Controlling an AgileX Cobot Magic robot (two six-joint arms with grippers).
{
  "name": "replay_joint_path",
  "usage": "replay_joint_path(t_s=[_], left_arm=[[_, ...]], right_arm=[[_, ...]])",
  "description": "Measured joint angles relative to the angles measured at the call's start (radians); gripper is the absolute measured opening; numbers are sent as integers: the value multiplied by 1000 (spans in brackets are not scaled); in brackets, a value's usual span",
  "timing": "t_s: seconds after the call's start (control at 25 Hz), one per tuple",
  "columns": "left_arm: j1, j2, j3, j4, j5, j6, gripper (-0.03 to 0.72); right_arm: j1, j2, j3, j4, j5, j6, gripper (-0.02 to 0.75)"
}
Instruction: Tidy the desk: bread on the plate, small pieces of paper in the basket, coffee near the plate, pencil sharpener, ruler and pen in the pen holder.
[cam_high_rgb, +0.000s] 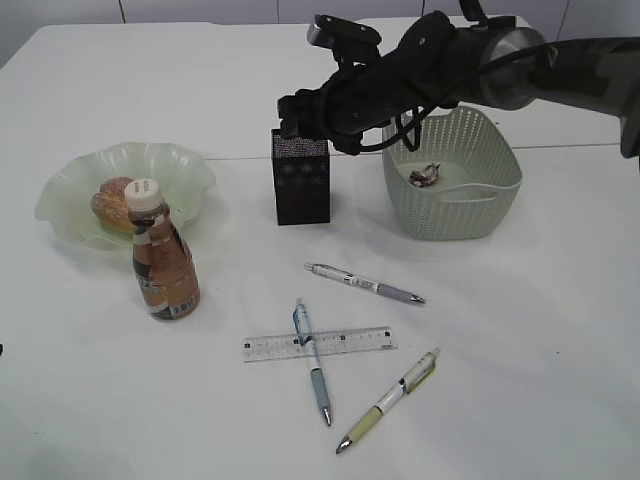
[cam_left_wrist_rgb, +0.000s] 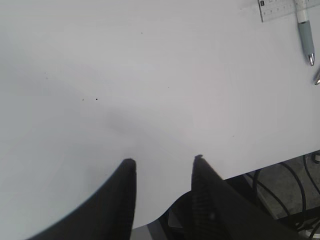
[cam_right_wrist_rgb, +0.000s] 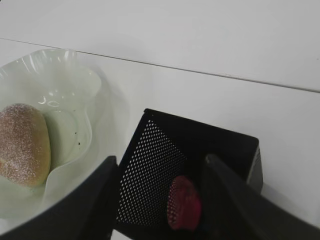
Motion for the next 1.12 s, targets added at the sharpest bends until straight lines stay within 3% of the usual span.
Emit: replay_joint_path(t_s=[0.24,0.56,0.8,0.92,1.12], left_arm=[[0,0,0,0,0,0,277],[0,0,0,0,-2,0,277],[0,0,0,0,-24,0,277],[0,0,0,2,-40,0,277],[0,0,0,2,-63,0,277]], right_arm=[[0,-9,-2,-22,92,0,424],[0,-150,-2,-316,437,204,426],[0,-265,-2,-422,551,232,426],[16,-343,47,-500,575,210,426],[54,-467,252,-528,582,45,426]])
